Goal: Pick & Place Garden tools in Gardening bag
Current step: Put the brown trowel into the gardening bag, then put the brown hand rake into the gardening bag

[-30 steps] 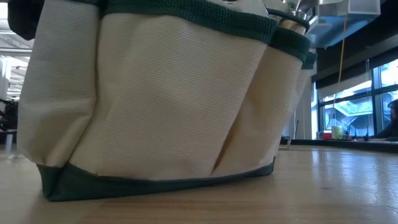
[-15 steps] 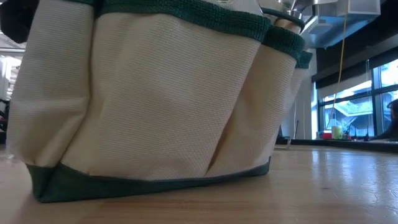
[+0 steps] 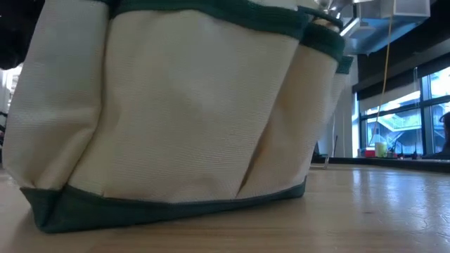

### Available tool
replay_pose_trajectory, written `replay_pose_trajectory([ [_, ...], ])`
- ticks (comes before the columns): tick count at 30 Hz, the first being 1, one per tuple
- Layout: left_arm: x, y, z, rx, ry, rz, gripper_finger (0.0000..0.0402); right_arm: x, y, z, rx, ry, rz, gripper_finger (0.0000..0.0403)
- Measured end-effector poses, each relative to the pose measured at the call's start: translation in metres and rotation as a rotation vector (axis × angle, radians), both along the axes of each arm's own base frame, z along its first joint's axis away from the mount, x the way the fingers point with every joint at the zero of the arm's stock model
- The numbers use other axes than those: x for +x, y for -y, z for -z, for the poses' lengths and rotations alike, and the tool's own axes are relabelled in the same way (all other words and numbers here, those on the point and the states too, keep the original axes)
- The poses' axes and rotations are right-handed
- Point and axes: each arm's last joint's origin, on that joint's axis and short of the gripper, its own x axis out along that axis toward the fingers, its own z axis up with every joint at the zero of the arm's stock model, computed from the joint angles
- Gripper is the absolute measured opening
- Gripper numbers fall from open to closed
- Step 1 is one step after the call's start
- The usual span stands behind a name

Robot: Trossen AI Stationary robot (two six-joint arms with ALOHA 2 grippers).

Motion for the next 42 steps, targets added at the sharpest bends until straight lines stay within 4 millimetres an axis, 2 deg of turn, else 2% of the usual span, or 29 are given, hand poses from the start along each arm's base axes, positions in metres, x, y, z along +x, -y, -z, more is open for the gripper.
replay_pose_trajectory([
  [11, -0.003, 0.002, 0.001, -0.025, 0.004, -0.002, 0.0010, 0.000, 0.000, 0.000, -0.002, 0.000, -0.001, 0.0283],
  [15, -0.004, 0.003, 0.004, -0.049, -0.057, 0.003, 0.0042, 0.000, 0.000, 0.000, -0.004, -0.002, -0.002, 0.0283],
  [20, -0.005, 0.005, 0.000, -0.073, -0.056, 0.008, 0.0109, 0.000, 0.000, 0.000, -0.004, -0.002, -0.002, 0.0283],
  [25, -0.009, 0.005, -0.012, -0.064, -0.029, 0.029, 0.0174, 0.000, 0.000, 0.000, -0.010, 0.000, -0.005, 0.0283],
  [29, -0.015, 0.005, -0.024, -0.038, 0.029, 0.043, 0.0206, 0.000, 0.000, 0.000, -0.010, -0.001, -0.004, 0.0283],
  [42, -0.035, 0.009, -0.060, -0.009, 0.206, 0.086, 0.0216, -0.002, 0.002, 0.004, -0.029, -0.044, -0.001, 0.0283],
])
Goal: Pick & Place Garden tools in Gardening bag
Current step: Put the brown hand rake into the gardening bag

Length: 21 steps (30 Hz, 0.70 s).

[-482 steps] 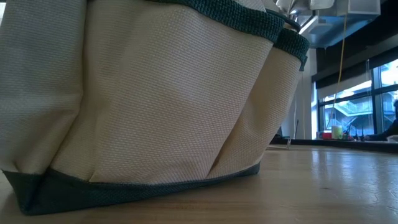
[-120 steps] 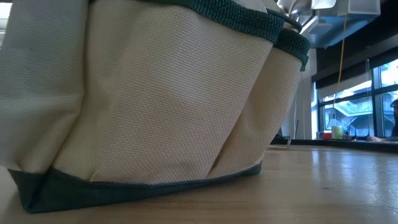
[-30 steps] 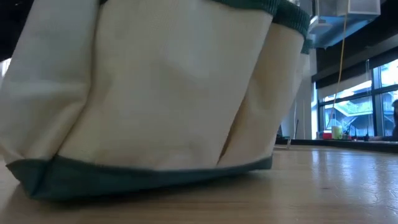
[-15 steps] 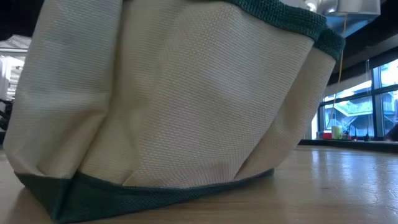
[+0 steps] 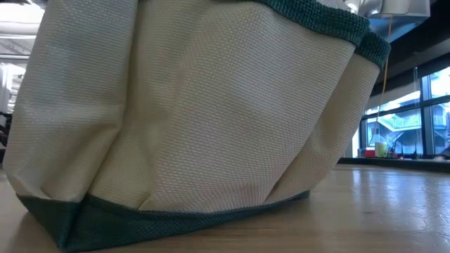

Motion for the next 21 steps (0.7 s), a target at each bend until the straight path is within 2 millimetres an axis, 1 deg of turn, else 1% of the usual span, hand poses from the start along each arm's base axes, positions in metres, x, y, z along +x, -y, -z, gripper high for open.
replay_pose_trajectory([
  [3, -0.007, -0.001, -0.012, 0.011, 0.075, 0.003, 0.0215, -0.005, 0.000, 0.006, -0.013, -0.083, -0.029, 0.0283],
  [6, -0.014, -0.003, -0.027, 0.026, 0.137, 0.006, 0.0215, -0.012, -0.007, 0.010, -0.040, -0.122, -0.047, 0.0283],
  [12, -0.024, -0.016, -0.056, 0.046, 0.202, -0.002, 0.0216, -0.032, -0.046, 0.002, -0.090, 0.018, -0.117, 0.0283],
  [14, -0.023, -0.023, -0.065, 0.055, 0.200, -0.013, 0.0215, -0.040, -0.056, 0.001, -0.104, 0.042, -0.112, 0.0283],
  [17, -0.019, -0.035, -0.073, 0.070, 0.193, -0.043, 0.0215, -0.048, -0.065, 0.001, -0.101, 0.043, -0.111, 0.0283],
  [19, -0.015, -0.043, -0.077, 0.081, 0.186, -0.068, 0.0216, -0.049, -0.068, 0.003, -0.077, 0.036, -0.126, 0.0283],
  [21, -0.009, -0.050, -0.079, 0.093, 0.166, -0.091, 0.0216, -0.047, -0.072, 0.010, -0.058, 0.029, -0.149, 0.0283],
])
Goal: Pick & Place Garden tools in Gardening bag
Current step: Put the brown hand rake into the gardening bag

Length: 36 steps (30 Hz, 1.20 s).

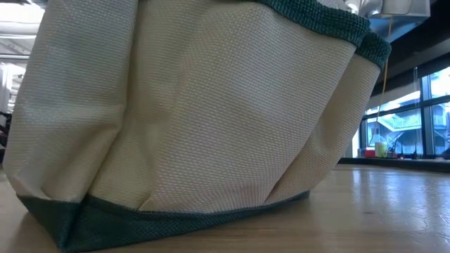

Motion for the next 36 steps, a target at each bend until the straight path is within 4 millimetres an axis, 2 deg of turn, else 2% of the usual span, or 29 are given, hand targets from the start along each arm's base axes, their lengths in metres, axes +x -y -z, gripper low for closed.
replay_pose_trajectory([
  [4, 0.013, -0.016, -0.001, -0.004, -0.029, -0.057, 0.0214, 0.000, 0.000, 0.022, -0.005, -0.047, -0.035, 0.0280],
  [9, 0.027, -0.033, 0.000, -0.020, -0.057, -0.119, 0.0216, -0.032, 0.037, 0.017, 0.038, 0.048, 0.020, 0.0250],
  [13, 0.036, -0.045, 0.000, -0.026, -0.069, -0.161, 0.0214, -0.047, 0.059, 0.049, 0.127, 0.136, 0.046, 0.0220],
  [16, 0.041, -0.054, 0.000, -0.035, -0.061, -0.196, 0.0214, -0.058, 0.078, 0.064, 0.235, 0.210, 0.070, 0.0202],
  [20, 0.050, -0.070, -0.005, -0.049, -0.054, -0.250, 0.0216, -0.070, 0.102, 0.084, 0.244, 0.178, 0.100, 0.0192],
  [25, 0.070, -0.097, -0.019, -0.085, -0.107, -0.241, 0.0213, -0.086, 0.141, 0.075, 0.254, 0.247, 0.108, 0.0191],
  [29, 0.096, -0.121, -0.033, -0.089, -0.150, -0.103, 0.0212, -0.097, 0.171, 0.077, 0.236, 0.197, 0.008, 0.0191],
  [32, 0.112, -0.143, -0.041, -0.090, -0.117, -0.024, 0.0212, -0.104, 0.191, 0.081, 0.226, 0.181, -0.030, 0.0191],
  [36, 0.120, -0.174, -0.042, -0.139, -0.098, -0.004, 0.0212, -0.119, 0.219, 0.077, 0.217, 0.247, -0.005, 0.0191],
])
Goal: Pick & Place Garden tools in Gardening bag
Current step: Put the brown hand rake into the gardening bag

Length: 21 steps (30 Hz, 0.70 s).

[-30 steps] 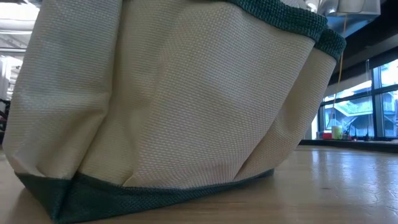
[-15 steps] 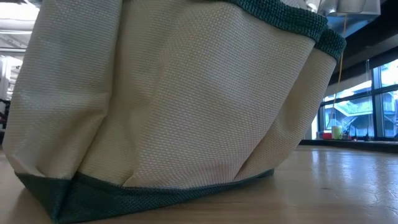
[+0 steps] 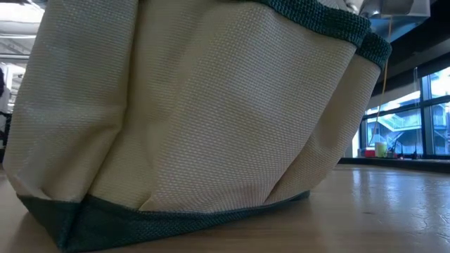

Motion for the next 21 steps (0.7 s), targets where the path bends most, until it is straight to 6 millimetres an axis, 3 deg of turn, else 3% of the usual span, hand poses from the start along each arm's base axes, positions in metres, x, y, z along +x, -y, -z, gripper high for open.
replay_pose_trajectory([
  [8, 0.007, -0.053, 0.010, -0.150, -0.027, 0.105, 0.0212, -0.015, 0.046, 0.017, -0.028, -0.180, 0.251, 0.0191],
  [15, 0.010, -0.089, 0.022, -0.193, -0.081, 0.111, 0.0212, 0.003, 0.087, 0.041, 0.067, -0.350, 0.309, 0.0190],
  [21, 0.013, -0.115, 0.035, -0.185, -0.150, 0.203, 0.0212, 0.022, 0.122, 0.051, 0.129, -0.309, 0.305, 0.0190],
])
